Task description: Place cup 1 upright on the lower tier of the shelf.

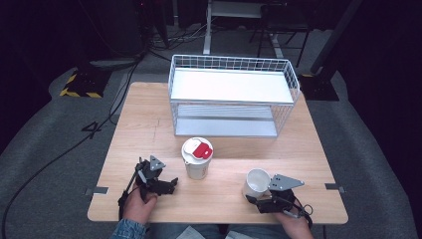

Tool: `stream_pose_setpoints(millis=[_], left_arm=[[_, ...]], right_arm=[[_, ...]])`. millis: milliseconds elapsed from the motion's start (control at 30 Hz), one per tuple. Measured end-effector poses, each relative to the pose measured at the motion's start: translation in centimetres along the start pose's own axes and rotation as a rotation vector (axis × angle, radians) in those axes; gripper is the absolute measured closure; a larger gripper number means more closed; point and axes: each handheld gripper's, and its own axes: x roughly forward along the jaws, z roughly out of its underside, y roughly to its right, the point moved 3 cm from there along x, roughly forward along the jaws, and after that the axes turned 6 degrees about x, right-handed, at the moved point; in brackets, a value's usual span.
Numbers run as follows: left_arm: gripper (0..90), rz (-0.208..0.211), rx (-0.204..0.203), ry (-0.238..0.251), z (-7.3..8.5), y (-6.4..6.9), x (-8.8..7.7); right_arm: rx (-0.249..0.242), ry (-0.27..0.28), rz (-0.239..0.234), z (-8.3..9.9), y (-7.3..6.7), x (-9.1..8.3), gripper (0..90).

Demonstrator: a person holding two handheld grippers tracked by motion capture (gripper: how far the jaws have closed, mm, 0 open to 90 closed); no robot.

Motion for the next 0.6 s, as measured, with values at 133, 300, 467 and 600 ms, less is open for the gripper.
stream_pose_setpoints(millis=[133,300,467,600], left_arm=[[0.3,0.000,0.000,0.000,0.0,0.0,0.0],[0.3,0.000,0.001,0.000,0.0,0.0,0.0],[0.3,0.000,0.000,0.000,0.0,0.0,0.0],[0.4,0.000,0.000,0.000,0.0,0.0,0.0]], right_arm=[[-0.012,0.012,-0.001,-0.3,-0.2,-0.3,23.9],[-0.019,0.017,-0.008,-0.8,-0.4,-0.4,23.9],[-0.031,0.021,-0.013,-2.1,-0.4,-0.5,23.9],[-0.034,0.026,-0.018,-3.2,-0.3,-0.6,23.9]])
